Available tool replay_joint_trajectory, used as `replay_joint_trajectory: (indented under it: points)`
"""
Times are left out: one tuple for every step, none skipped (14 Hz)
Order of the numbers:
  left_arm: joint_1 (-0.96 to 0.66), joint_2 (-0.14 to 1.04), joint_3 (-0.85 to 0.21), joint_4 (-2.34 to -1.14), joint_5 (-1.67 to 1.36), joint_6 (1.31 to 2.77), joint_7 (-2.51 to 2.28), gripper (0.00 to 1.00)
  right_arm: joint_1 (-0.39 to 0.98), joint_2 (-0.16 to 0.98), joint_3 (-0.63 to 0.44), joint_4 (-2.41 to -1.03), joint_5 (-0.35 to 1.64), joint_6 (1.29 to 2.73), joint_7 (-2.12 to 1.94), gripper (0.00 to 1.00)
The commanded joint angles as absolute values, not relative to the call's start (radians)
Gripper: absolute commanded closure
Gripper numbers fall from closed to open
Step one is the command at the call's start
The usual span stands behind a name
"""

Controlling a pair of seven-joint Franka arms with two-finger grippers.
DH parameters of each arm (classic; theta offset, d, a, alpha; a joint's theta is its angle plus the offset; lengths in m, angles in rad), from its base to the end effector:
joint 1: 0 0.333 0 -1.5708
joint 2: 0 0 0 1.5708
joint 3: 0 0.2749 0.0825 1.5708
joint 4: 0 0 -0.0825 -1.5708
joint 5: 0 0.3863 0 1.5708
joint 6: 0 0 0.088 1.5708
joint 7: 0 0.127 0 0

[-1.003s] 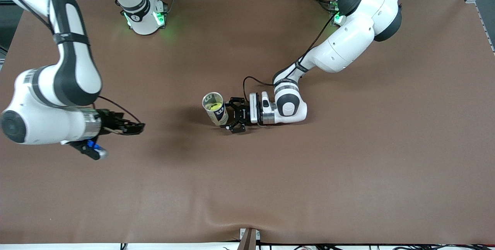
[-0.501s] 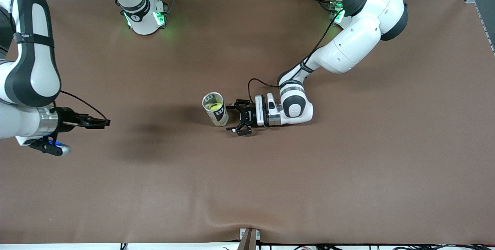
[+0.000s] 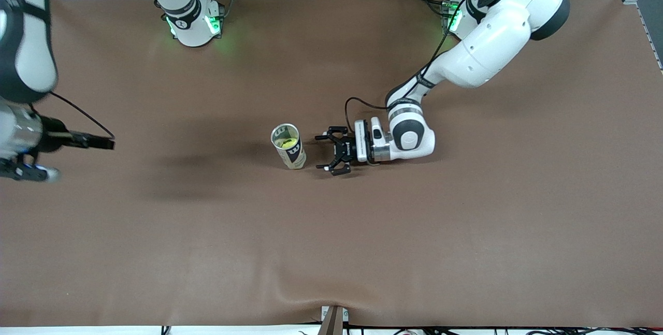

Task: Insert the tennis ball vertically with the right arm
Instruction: 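Stand the can upright with the left gripper while the right gripper retracts, then open the left gripper and pull it back from the can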

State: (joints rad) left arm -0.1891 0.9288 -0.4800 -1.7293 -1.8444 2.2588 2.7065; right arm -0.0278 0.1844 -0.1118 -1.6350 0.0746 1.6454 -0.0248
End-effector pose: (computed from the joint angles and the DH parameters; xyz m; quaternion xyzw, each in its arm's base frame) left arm 0.4770 -0.4221 0.0732 0.5592 -0.5025 0.4622 0.4703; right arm 0.5868 -0.0702 0.4335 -0.9939 0.0630 0.0838 0.0335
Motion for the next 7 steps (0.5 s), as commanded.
replay_joint_trajectory:
  points:
    - [-0.135,0.804,-0.480,-1.871,-1.810,2.261,2.686,0.00,-0.057,0.039,-0.098,-1.700,0.052,1.652,-0.058,0.00]
    - [-0.102,0.783,-0.480,-1.881,-1.743,2.261,2.651,0.00,-0.063,0.011,-0.098,-1.695,0.045,1.617,-0.055,0.00]
    - [-0.066,0.757,-0.482,-1.891,-1.662,2.261,2.595,0.00,-0.064,-0.011,-0.098,-1.687,0.031,1.585,-0.049,0.00]
    - [-0.034,0.724,-0.482,-1.902,-1.582,2.260,2.527,0.00,-0.063,-0.027,-0.098,-1.672,0.017,1.557,-0.048,0.00]
    - [-0.005,0.694,-0.482,-1.913,-1.515,2.258,2.470,0.00,-0.060,-0.037,-0.100,-1.657,0.006,1.539,-0.048,0.00]
    - [0.026,0.674,-0.482,-1.913,-1.444,2.255,2.423,0.00,-0.060,-0.041,-0.100,-1.640,0.006,1.516,-0.046,0.00]
    - [0.053,0.660,-0.482,-1.910,-1.378,2.252,2.377,0.00,-0.060,-0.043,-0.098,-1.628,0.006,1.491,-0.040,0.00]
